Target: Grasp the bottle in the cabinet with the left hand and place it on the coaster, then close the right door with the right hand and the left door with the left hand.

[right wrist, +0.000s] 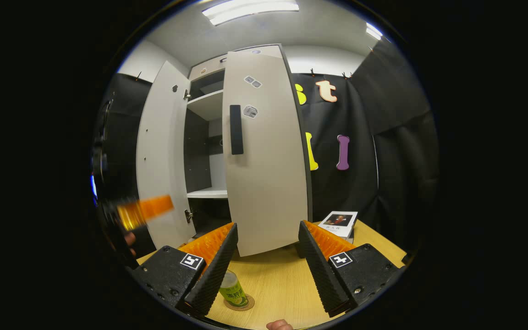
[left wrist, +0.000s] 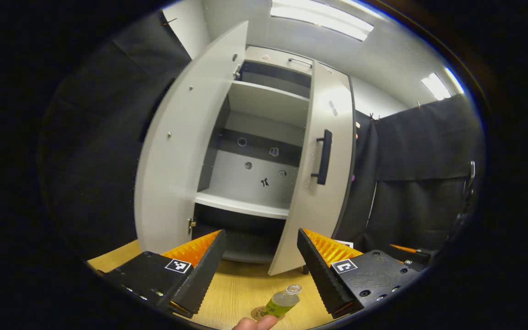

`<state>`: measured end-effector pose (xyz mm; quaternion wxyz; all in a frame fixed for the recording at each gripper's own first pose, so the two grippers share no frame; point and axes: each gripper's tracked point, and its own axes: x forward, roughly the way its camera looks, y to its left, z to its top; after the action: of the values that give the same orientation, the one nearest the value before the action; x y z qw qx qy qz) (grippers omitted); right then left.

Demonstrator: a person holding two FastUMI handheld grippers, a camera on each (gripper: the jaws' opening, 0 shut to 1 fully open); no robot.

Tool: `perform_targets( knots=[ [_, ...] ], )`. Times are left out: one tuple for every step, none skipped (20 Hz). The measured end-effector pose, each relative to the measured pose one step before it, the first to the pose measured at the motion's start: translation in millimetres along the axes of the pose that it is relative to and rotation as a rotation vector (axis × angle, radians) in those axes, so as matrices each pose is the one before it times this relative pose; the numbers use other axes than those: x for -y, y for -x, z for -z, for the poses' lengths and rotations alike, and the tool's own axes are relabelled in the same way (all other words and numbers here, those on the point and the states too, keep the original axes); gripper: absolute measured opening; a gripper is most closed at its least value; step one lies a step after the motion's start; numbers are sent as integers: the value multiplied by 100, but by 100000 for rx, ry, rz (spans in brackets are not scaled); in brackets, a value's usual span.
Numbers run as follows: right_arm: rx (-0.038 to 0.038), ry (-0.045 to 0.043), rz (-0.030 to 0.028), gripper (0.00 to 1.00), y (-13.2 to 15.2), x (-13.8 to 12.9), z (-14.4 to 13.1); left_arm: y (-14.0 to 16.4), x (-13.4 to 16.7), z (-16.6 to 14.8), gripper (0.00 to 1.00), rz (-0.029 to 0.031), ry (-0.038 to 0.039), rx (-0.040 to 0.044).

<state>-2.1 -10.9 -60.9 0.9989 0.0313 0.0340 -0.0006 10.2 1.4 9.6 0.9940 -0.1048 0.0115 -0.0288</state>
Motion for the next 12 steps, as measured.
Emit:
perform_targets(
  knots=[
    [-545, -253, 56, 82, -202, 147, 169, 427, -2189, -1540, 95, -5121, 123, 2222],
    [-464, -329, -71, 82, -279, 154, -31, 340, -2235, -1170, 95, -5778, -625, 1487],
    [-367, -365, 70, 82, -163, 249, 2, 313, -2686, -986, 95, -6994, -1536, 779],
    [-449, -167, 58, 82, -223, 162, -80, 57, -2878, -981, 95, -7408, -1857, 1675],
    [172, -295, 217, 82, -126, 211, -52, -543, -3003, -1153, 95, -6642, -1724, 3670],
    [369, -425, 346, 82, -138, 153, 8, -946, -2533, -1095, 95, -5782, -964, 2620],
    [-416, -284, -17, 82, -173, -22, 298, -1156, -2026, -792, 95, -5063, 84, 1753],
    [-1401, -241, -535, 82, -111, -142, 330, -1522, -1727, -371, 95, -5285, 421, 905],
    [-1228, -314, -748, 82, 2, -219, 283, -1625, -1040, -319, 95, -3925, -659, 419],
    [-257, -308, -799, 82, 5, -189, -54, -1566, -904, -617, 95, -4263, -1816, 1491],
    [254, -116, -263, 82, 80, -43, -85, -1500, -979, -542, 95, -2836, -2955, 2439],
    [131, 131, 349, 82, -4, 138, -203, -1516, -786, -217, 95, -1449, -3136, 778]
  ],
)
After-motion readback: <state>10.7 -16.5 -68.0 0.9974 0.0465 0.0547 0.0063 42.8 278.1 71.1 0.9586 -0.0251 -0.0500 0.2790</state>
